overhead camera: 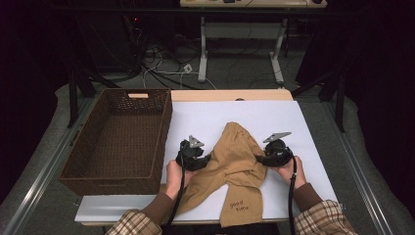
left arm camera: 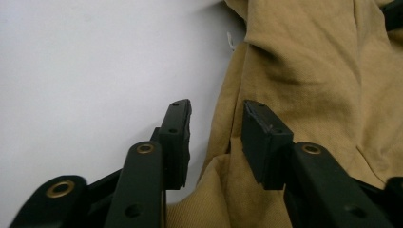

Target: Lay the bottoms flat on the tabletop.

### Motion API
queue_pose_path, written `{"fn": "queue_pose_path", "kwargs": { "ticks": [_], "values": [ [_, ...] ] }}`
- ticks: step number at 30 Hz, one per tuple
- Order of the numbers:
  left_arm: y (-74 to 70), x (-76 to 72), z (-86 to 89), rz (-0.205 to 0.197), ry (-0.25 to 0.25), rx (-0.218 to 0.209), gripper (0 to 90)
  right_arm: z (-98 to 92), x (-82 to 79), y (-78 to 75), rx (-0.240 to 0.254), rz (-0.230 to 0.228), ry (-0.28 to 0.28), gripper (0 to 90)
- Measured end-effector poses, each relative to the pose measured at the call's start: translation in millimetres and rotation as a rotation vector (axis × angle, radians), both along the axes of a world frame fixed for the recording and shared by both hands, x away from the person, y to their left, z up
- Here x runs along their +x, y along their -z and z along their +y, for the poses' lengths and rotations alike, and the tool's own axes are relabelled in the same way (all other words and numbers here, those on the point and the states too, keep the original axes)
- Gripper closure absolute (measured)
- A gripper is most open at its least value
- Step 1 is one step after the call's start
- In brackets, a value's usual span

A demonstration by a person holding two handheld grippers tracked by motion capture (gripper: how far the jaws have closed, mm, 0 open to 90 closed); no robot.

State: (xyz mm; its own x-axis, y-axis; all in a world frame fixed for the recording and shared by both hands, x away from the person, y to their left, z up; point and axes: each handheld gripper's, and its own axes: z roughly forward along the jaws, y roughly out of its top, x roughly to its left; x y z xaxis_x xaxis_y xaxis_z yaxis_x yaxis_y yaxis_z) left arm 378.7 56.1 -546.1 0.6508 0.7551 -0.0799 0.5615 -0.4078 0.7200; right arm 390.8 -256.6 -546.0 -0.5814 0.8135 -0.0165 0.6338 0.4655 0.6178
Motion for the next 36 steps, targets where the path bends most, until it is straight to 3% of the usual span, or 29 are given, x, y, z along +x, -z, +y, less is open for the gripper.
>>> {"fn": "queue_pose_path", "kwargs": {
  "ticks": [3,10,18,25,27,31,33,36],
  "values": [
    [0.9,-0.8,-0.9,-0.002,0.016,-0.002,70.2,0.1,-0.1,0.0,-0.001,0.000,-0.001,65.1],
    [0.8,-3.3,-3.1,-0.021,0.057,0.017,88.5,3.8,-3.0,-0.9,-0.001,-0.009,-0.036,80.9],
    [-8.3,-8.1,2.1,-0.073,0.043,0.018,89.7,-3.7,-6.0,-10.7,-0.017,0.002,-0.046,81.1],
    [-9.2,-8.0,2.2,-0.085,0.043,0.038,89.5,-6.1,-5.9,-10.7,-0.055,0.056,-0.066,79.5],
    [-7.6,-5.6,3.1,-0.072,0.050,0.033,85.3,-4.2,-6.1,-10.7,-0.061,0.044,-0.067,75.7],
    [-5.2,0.0,3.1,-0.046,0.031,0.032,62.5,-3.8,-3.1,-11.0,-0.047,0.011,-0.044,60.8],
    [-1.8,4.6,1.8,-0.013,0.047,0.047,53.8,-4.0,-1.3,-12.3,-0.030,-0.018,-0.020,56.5],
    [6.5,9.9,0.2,0.041,0.036,0.047,48.7,-0.8,1.0,-13.1,-0.016,-0.053,-0.001,51.3]
  ]
}}
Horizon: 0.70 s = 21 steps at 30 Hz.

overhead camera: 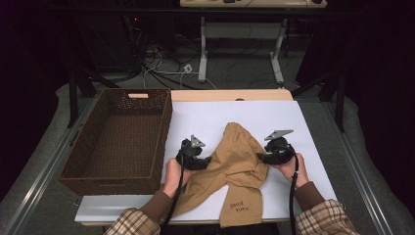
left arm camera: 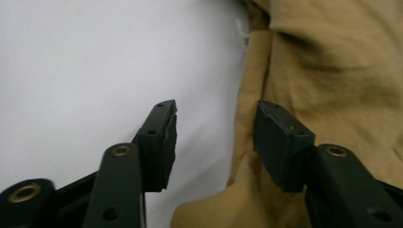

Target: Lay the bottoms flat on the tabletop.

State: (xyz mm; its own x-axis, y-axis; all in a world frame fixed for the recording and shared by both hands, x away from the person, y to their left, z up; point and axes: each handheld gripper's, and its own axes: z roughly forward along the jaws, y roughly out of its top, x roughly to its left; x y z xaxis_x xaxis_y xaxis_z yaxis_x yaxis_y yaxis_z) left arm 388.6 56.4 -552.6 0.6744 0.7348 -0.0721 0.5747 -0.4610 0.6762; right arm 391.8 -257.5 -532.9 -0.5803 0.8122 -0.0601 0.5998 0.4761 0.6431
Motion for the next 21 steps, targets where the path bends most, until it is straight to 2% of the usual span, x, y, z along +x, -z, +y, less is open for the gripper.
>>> {"fn": "queue_pose_path", "kwargs": {
  "ticks": [3,4,6,8,9,11,13,14,18,21],
  "values": [
    [3.7,1.7,-0.5,0.020,0.004,-0.017,50.8,3.7,5.6,4.0,-0.005,-0.007,0.019,48.3],
    [3.4,1.5,-0.5,0.023,0.015,-0.021,53.7,4.3,8.0,6.6,-0.001,0.008,0.022,48.7],
    [3.7,0.0,-1.0,0.032,0.040,-0.040,63.4,4.7,11.8,12.7,0.005,0.038,0.011,53.8],
    [3.9,-1.7,-2.2,0.038,0.064,-0.053,75.5,3.7,12.1,15.2,0.042,0.057,-0.001,63.5],
    [3.6,-3.0,-3.2,0.031,0.064,-0.050,79.7,4.0,11.1,14.8,0.041,0.059,-0.009,68.7],
    [2.4,-5.6,-4.2,0.009,0.063,-0.042,84.9,5.1,9.0,14.2,0.040,0.057,-0.024,76.7],
    [-0.8,-7.7,-3.4,-0.022,0.049,-0.049,86.3,6.0,7.0,12.7,0.034,0.050,-0.025,80.7],
    [-3.6,-8.6,-2.0,-0.045,0.037,-0.050,86.7,5.4,6.0,10.8,0.021,0.042,-0.025,81.4],
    [-17.3,-13.5,5.7,-0.129,-0.016,-0.095,87.4,-3.5,2.2,0.3,0.029,0.011,-0.001,82.5],
    [-26.5,-16.4,11.6,-0.161,-0.040,-0.121,87.6,-13.7,-1.4,-8.4,0.051,-0.016,0.022,82.5]
  ]
}}
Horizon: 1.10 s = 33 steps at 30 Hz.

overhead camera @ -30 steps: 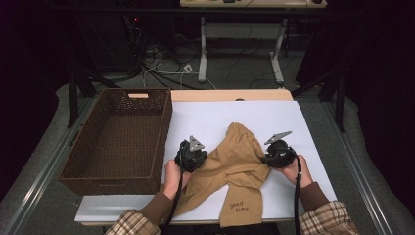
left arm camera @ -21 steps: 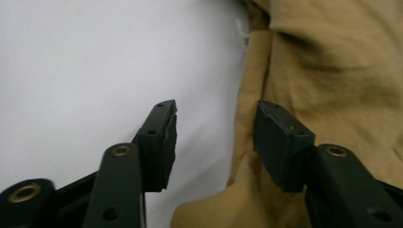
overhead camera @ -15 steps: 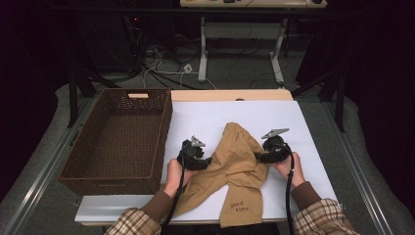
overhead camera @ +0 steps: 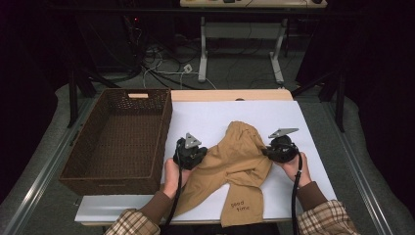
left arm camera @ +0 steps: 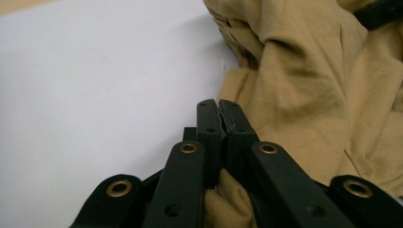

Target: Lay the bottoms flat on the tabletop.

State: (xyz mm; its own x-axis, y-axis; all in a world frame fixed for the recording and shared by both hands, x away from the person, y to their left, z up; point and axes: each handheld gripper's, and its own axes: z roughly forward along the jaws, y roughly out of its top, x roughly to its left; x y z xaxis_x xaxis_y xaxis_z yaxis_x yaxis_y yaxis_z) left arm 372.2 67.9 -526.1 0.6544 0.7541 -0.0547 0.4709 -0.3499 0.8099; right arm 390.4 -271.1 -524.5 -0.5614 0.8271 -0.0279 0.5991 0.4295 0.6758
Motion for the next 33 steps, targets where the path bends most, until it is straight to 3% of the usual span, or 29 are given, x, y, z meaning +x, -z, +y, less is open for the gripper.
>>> {"fn": "queue_pose_path", "kwargs": {
  "ticks": [3,5,8,9,12,14,18,21,26,33],
  "values": [
    [-4.4,-2.1,2.6,-0.008,-0.008,-0.004,87.6,-5.8,-2.2,-3.7,0.003,0.002,0.017,82.4],
    [-3.4,-2.3,2.2,0.002,-0.006,0.011,87.6,-6.6,-1.1,-0.9,-0.007,0.031,0.021,82.2],
    [3.9,0.0,-0.6,0.034,0.007,0.050,87.5,-3.4,2.2,8.9,-0.054,0.081,0.010,80.5],
    [7.1,2.0,-2.1,0.061,0.021,0.070,87.4,-2.5,3.1,11.7,-0.061,0.090,0.008,79.0],
    [16.1,5.6,-6.2,0.114,0.047,0.103,86.7,-1.9,5.2,14.6,-0.070,0.099,0.007,71.6],
    [18.4,6.7,-8.5,0.129,0.061,0.104,84.4,-2.5,5.9,15.0,-0.066,0.096,0.015,64.2],
    [17.5,8.1,-10.6,0.129,0.068,0.112,74.6,-4.6,7.2,15.4,-0.051,0.099,0.032,58.4],
    [13.8,10.1,-9.8,0.115,0.042,0.104,64.7,-5.3,7.8,13.2,-0.033,0.087,0.042,56.5],
    [10.4,14.6,-11.3,0.098,0.017,0.095,57.5,-3.3,9.6,10.8,-0.035,0.064,0.057,53.8],
    [24.3,25.6,-21.3,0.188,0.037,0.142,47.5,3.0,12.4,17.7,-0.046,0.091,0.044,54.3]
  ]
}}
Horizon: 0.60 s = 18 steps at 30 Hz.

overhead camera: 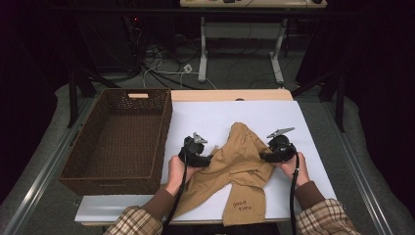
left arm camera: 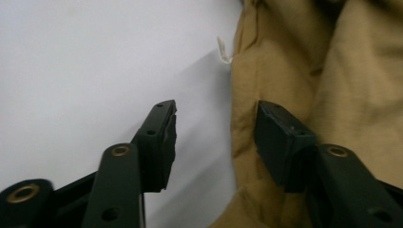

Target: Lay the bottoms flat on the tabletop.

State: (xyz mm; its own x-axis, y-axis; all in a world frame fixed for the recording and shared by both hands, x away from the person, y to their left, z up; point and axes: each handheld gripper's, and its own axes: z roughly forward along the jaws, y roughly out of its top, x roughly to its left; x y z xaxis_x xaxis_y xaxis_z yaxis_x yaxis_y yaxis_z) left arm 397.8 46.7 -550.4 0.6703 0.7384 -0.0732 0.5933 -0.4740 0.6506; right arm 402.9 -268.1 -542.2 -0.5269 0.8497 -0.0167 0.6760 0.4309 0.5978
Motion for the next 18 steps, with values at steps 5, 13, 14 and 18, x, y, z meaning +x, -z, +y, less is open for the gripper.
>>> {"fn": "queue_pose_path", "kwargs": {
  "ticks": [5,13,14,18],
  "values": [
    [3.1,-1.8,-6.9,-0.010,0.021,0.013,50.6,0.2,1.6,3.0,0.018,0.011,-0.004,58.1],
    [5.7,-8.6,-11.1,-0.034,0.093,-0.019,81.3,2.1,0.9,4.0,0.046,0.022,-0.034,76.1],
    [5.6,-9.3,-11.0,-0.038,0.087,-0.020,82.3,2.5,0.3,4.0,0.047,0.017,-0.038,78.2],
    [0.8,-14.2,-9.2,-0.087,0.060,-0.018,84.6,3.6,-3.0,0.2,0.017,-0.023,-0.048,82.3]
  ]
}}
